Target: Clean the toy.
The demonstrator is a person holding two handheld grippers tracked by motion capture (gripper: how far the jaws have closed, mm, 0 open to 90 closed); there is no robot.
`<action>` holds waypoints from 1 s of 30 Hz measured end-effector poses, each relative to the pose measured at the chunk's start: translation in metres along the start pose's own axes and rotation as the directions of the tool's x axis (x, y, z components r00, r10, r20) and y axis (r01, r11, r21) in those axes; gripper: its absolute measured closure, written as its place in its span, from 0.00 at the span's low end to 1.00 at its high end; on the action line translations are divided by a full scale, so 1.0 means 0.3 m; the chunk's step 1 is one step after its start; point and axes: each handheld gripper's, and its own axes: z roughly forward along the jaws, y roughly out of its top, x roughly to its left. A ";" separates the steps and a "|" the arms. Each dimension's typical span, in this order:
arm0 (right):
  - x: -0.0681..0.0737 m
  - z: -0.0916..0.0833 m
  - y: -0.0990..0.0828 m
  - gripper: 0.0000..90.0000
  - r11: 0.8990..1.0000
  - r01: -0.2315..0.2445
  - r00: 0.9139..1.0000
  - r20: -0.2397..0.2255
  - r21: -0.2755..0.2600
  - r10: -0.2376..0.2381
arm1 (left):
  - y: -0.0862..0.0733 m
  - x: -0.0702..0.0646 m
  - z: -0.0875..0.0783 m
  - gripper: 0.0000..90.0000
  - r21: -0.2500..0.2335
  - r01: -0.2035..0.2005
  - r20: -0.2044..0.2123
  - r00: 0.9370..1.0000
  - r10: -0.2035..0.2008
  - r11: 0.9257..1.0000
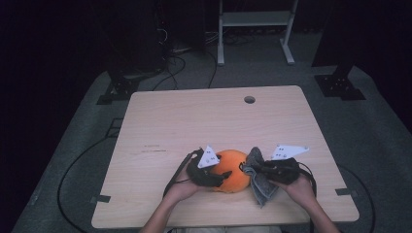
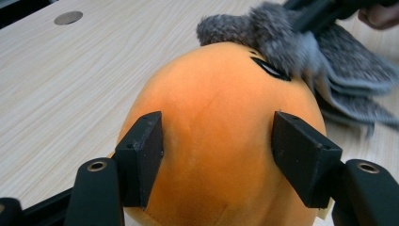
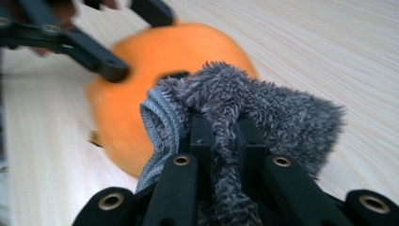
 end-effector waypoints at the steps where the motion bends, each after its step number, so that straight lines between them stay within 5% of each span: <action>1: -0.005 -0.003 -0.001 0.89 1.000 0.000 1.000 0.018 0.003 0.000 | -0.001 -0.003 0.001 0.39 -0.003 0.002 0.000 1.000 -0.002 1.000; 7: 0.022 -0.028 0.057 0.89 0.995 0.019 1.000 0.017 -0.095 -0.018 | -0.001 -0.020 0.001 0.43 0.005 -0.036 0.035 0.999 0.036 0.999; 11: 0.048 0.023 0.074 0.89 0.998 0.040 0.999 -0.002 -0.055 -0.040 | 0.012 -0.021 -0.015 0.41 0.017 -0.049 0.071 0.996 0.048 0.999; 14: 0.062 0.029 0.055 0.89 0.998 0.042 0.999 -0.012 -0.043 -0.043 | 0.031 0.006 -0.047 0.32 -0.025 0.007 0.125 0.992 -0.004 1.000; 16: 0.080 0.020 0.039 0.90 0.996 0.080 0.996 -0.025 -0.036 -0.081 | 0.039 0.018 -0.059 0.25 -0.040 0.036 0.102 0.994 -0.032 0.999; 19: 0.100 0.011 0.022 0.90 0.993 0.114 0.993 -0.036 -0.037 -0.115 | 0.033 0.032 -0.036 0.18 0.025 0.084 0.099 0.991 -0.086 0.996; 20: 0.106 0.007 0.019 0.89 0.991 0.129 0.991 -0.036 -0.038 -0.130 | 0.029 0.034 -0.024 0.15 0.045 0.107 0.100 0.989 -0.111 0.993; 22: 0.116 0.003 0.011 0.89 0.985 0.168 0.985 -0.028 -0.035 -0.169 | 0.013 0.047 0.010 0.14 0.105 0.191 0.141 0.969 -0.205 0.976; 24: 0.121 0.001 0.002 0.89 0.984 0.174 0.985 -0.018 -0.037 -0.174 | 0.007 0.048 0.019 0.19 0.103 0.205 0.155 0.963 -0.219 0.973; 26: 0.116 -0.005 -0.003 0.90 0.985 0.167 0.986 -0.014 -0.040 -0.168 | 0.008 0.034 0.014 0.31 0.073 0.165 0.136 0.975 -0.174 0.984; 28: 0.111 -0.015 0.005 0.90 0.985 0.164 0.987 0.006 -0.045 -0.164 | 0.014 0.012 0.001 0.42 -0.003 0.081 0.083 0.993 -0.080 0.997; 30: 0.122 -0.030 0.012 0.90 0.980 0.191 0.980 0.059 -0.051 -0.188 | 0.016 -0.019 -0.013 0.47 -0.115 0.002 -0.005 1.000 -0.002 0.993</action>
